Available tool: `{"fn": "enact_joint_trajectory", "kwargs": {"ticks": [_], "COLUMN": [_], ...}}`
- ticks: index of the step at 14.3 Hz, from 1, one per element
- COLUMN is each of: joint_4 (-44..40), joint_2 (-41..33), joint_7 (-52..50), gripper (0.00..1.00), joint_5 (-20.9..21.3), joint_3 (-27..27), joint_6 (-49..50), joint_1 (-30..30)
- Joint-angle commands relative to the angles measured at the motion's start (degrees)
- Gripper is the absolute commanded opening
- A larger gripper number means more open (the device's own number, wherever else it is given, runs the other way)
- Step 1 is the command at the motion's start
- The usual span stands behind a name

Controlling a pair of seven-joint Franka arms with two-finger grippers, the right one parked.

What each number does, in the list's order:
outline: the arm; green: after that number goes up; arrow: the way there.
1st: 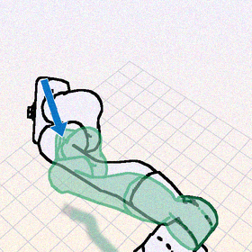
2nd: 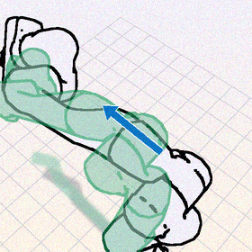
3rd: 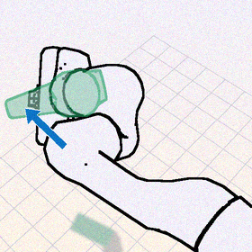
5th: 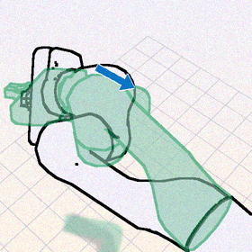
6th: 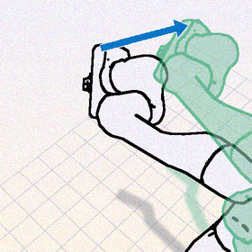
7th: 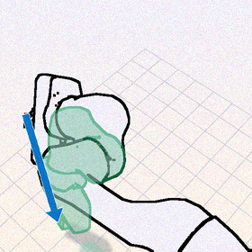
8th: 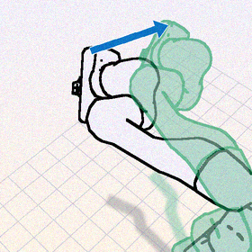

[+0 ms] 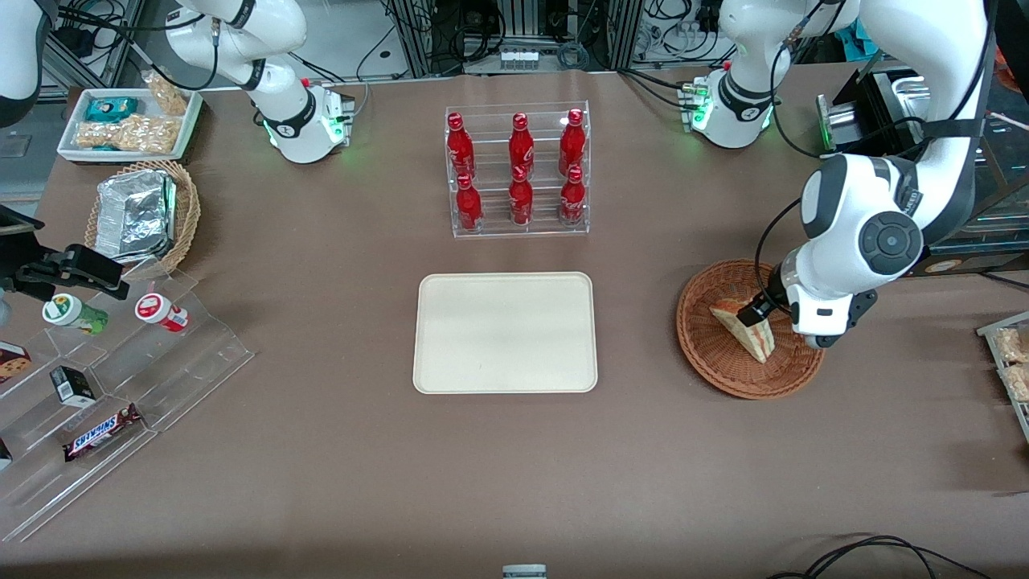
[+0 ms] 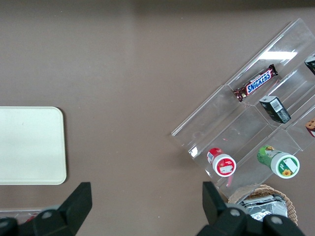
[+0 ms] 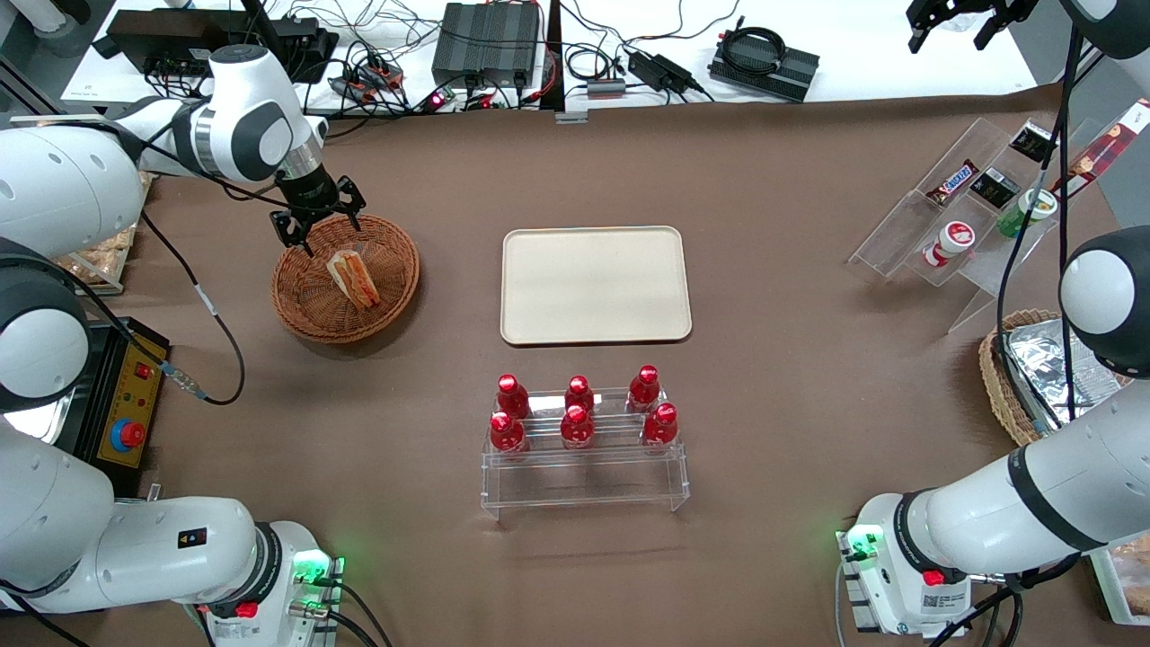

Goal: Place sandwich from basket to tray
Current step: 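Close the left gripper on the wrapped sandwich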

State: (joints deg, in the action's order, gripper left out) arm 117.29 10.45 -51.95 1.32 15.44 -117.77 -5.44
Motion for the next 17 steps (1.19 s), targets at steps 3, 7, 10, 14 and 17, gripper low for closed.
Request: {"fn": "enact_joint_trajectory", "kwargs": {"ticks": [3,7,10,14,17], "joint_4": [6.18,6.46,6.72,6.02,5.49], "joint_2": [-0.35,3.43,5.19,6.96,6.78], "joint_7": [-2.36,-5.18,-5.18,-5.27,-5.0], "gripper": [1.0,1.0,1.0,0.64,0.11], "joint_5": [-0.44,-0.45,-0.45,-0.44,-0.36], "joint_3": [-0.5,-0.67,-0.85,-0.85,-1.03], "joint_6": [-7.54,-11.6,-12.22,-12.22,-11.78], "joint_1": [-0.44,-0.53,-0.79,-0.97,-1.06]}}
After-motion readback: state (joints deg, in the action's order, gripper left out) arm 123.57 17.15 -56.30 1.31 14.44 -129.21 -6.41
